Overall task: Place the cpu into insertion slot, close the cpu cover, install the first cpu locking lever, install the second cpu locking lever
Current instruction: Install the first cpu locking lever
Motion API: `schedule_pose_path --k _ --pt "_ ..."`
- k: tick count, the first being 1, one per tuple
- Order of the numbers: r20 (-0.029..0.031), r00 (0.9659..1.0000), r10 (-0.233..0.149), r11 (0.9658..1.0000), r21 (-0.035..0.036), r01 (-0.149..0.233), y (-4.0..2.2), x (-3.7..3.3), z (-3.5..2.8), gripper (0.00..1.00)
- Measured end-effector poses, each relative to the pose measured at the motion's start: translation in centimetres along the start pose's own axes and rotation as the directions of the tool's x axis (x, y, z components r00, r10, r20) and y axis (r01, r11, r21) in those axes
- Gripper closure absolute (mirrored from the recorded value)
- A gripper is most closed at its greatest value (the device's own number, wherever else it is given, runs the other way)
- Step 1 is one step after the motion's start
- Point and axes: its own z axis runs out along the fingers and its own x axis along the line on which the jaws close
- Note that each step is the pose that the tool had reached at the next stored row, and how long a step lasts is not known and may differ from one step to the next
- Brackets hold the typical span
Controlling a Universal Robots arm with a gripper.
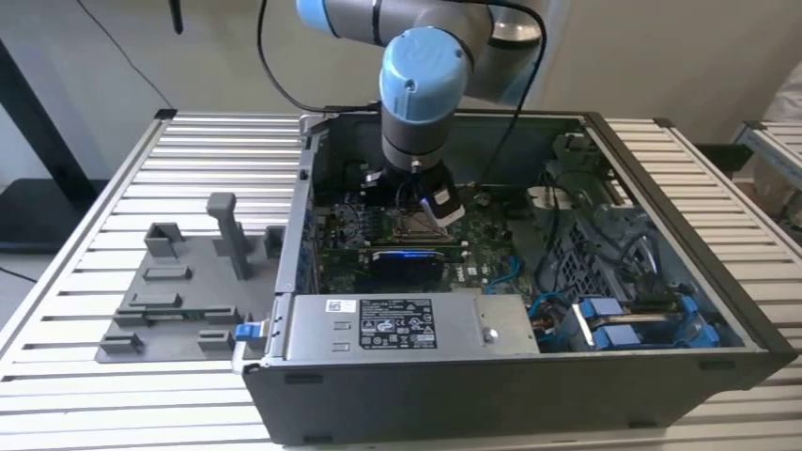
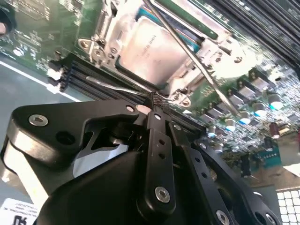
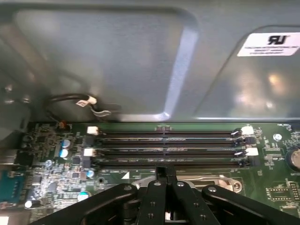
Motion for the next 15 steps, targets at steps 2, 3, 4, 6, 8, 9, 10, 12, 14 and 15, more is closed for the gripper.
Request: schedule_pose_path --k 2,3,4,6,8,9,10,12,14,15 --pt "0.0001 1.0000 0.000 1.0000 -0.0002 0.000 0.01 -0.39 0.09 0.89" --pt "0.0000 1.0000 0.000 1.0000 -0.0002 0.000 0.01 -0.58 0.13 0.89" --pt "0.0001 1.0000 0.000 1.0000 -0.0002 0.000 0.01 -0.77 0.17 0.89" --pt "0.0000 1.0000 0.000 1.0000 -0.0002 0.000 0.00 -1.15 0.24 0.89" --pt "0.0001 1.0000 0.000 1.0000 -0.0001 0.000 -0.01 -1.47 0.27 0.89" --pt "0.0000 1.0000 0.000 1.0000 -0.0002 0.000 -0.01 -1.62 0.29 0.89" --pt "0.0001 1.0000 0.000 1.0000 -0.0002 0.000 -0.01 -1.77 0.31 0.89" --pt "0.0001 1.0000 0.000 1.0000 -0.0002 0.000 -0.01 -2.11 0.35 0.89" --pt "0.0001 1.0000 0.000 1.0000 -0.0001 0.000 0.02 -2.32 0.39 0.89" --pt "0.0003 1.0000 0.000 1.0000 -0.0003 0.000 0.02 -2.32 0.39 0.89"
